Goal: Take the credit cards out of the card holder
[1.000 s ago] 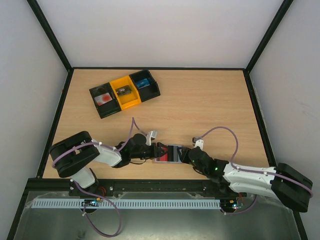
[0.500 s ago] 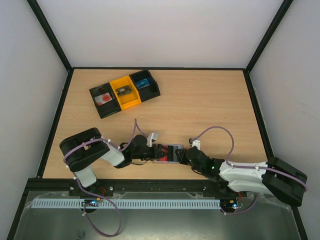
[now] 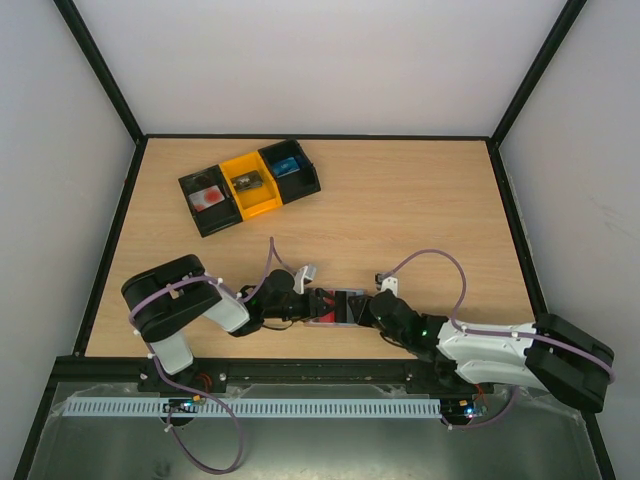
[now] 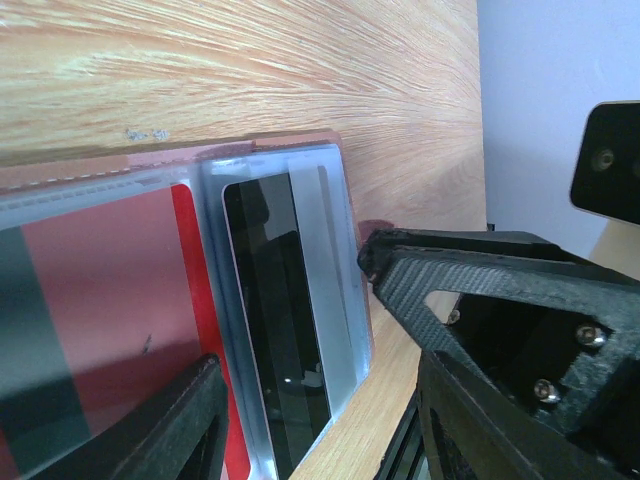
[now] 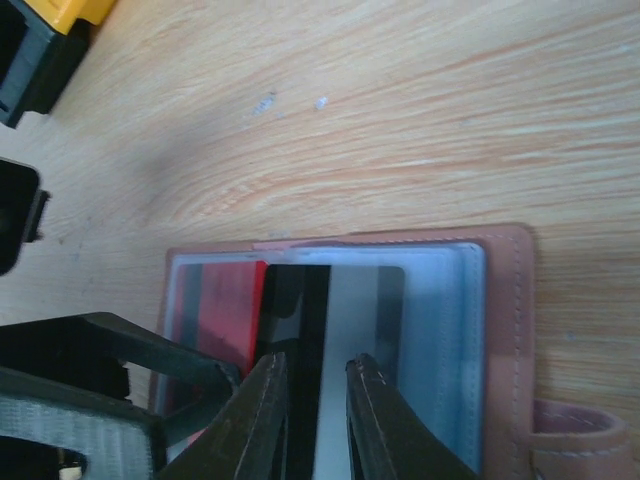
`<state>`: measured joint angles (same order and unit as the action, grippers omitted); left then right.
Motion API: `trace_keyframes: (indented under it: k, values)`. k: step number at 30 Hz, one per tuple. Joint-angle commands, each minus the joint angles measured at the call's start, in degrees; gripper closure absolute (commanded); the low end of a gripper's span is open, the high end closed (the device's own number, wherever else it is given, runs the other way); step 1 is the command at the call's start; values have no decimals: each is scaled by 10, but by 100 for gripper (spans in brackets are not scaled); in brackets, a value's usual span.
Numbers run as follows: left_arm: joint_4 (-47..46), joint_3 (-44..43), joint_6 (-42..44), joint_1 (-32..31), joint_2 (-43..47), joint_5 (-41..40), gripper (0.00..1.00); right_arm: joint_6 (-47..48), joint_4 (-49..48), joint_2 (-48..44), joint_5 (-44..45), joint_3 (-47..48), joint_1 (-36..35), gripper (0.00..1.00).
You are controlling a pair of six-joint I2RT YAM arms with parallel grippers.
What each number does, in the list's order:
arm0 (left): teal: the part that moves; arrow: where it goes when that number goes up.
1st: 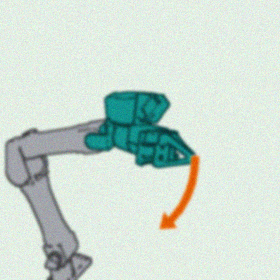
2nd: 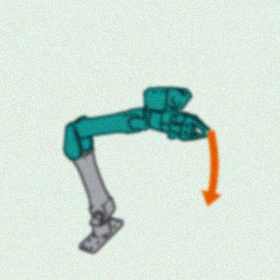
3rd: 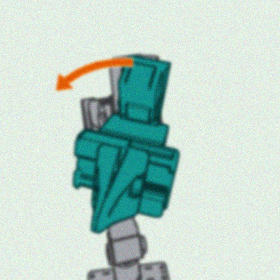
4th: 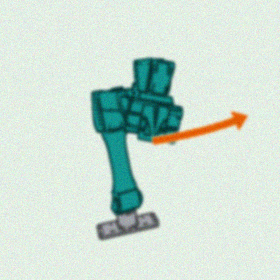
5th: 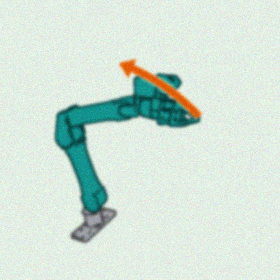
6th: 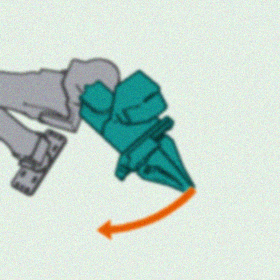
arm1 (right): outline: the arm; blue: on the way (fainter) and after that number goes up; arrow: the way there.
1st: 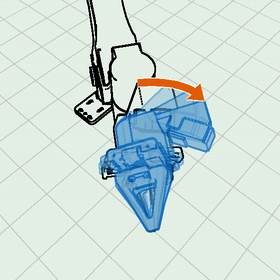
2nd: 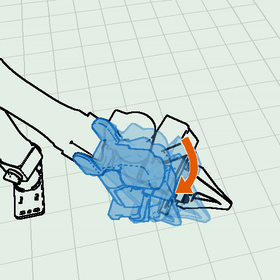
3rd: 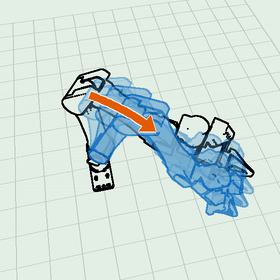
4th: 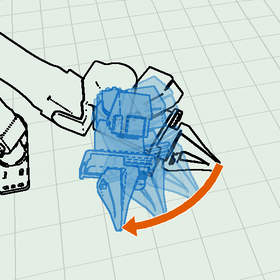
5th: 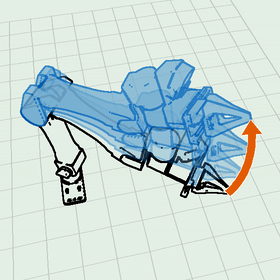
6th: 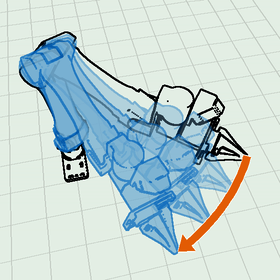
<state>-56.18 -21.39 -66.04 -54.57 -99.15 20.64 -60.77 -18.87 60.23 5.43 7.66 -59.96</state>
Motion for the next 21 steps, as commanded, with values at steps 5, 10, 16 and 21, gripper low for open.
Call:
trace_keyframes:
  k: [5, 10, 16, 21]
  values:
    - [-11, 6, 2, 4, -12, 4, 46, 8, 17, -11, 20, 16, 0, 81]
    - [-11, 3, 1, 4, -15, 7, 46, 5, 6, 21, 19, 4, 0, 82]
    - [-12, 1, -1, 3, -15, 11, 49, -4, -3, 45, 7, -10, -1, 84]
    - [-20, -3, -7, 3, -16, 17, 55, -3, -1, 47, 7, -9, 0, 85]
